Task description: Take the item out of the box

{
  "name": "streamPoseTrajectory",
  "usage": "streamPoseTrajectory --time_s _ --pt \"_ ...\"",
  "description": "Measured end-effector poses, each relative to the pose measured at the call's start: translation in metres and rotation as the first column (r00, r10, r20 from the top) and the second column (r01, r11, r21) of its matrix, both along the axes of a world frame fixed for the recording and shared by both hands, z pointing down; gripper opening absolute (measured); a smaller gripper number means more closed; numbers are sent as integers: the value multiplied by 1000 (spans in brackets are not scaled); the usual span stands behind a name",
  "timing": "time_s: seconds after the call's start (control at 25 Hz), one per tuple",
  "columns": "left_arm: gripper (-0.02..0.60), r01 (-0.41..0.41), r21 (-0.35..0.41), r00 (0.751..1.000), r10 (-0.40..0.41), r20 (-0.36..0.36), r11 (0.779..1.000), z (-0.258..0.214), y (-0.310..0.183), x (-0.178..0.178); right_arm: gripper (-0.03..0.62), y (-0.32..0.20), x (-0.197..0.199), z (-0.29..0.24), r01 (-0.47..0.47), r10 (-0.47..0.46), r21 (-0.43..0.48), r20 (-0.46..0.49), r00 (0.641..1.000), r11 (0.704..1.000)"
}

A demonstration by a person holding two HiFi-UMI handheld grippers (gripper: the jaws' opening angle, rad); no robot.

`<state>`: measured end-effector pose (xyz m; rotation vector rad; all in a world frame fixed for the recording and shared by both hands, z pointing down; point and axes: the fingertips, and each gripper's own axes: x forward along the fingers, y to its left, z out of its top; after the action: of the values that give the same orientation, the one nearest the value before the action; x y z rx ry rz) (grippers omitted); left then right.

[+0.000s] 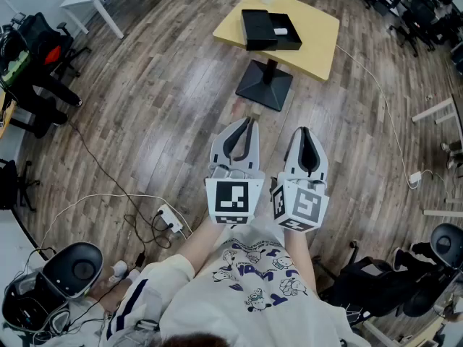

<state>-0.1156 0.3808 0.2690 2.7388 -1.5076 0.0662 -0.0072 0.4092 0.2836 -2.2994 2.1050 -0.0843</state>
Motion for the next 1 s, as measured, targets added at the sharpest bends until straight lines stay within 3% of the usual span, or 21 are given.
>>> streamPoseTrajectory --time_s 0.56,1.0 --pt "29 -12 -4 1000 12 3 1000 1 -14 -1 41 -14 -3 2 -3 3 0 -1 1000 1000" --pt "28 -33 -5 999 33 5 999 3 -58 -3 41 -56 -2 5 -36 36 8 33 999 999"
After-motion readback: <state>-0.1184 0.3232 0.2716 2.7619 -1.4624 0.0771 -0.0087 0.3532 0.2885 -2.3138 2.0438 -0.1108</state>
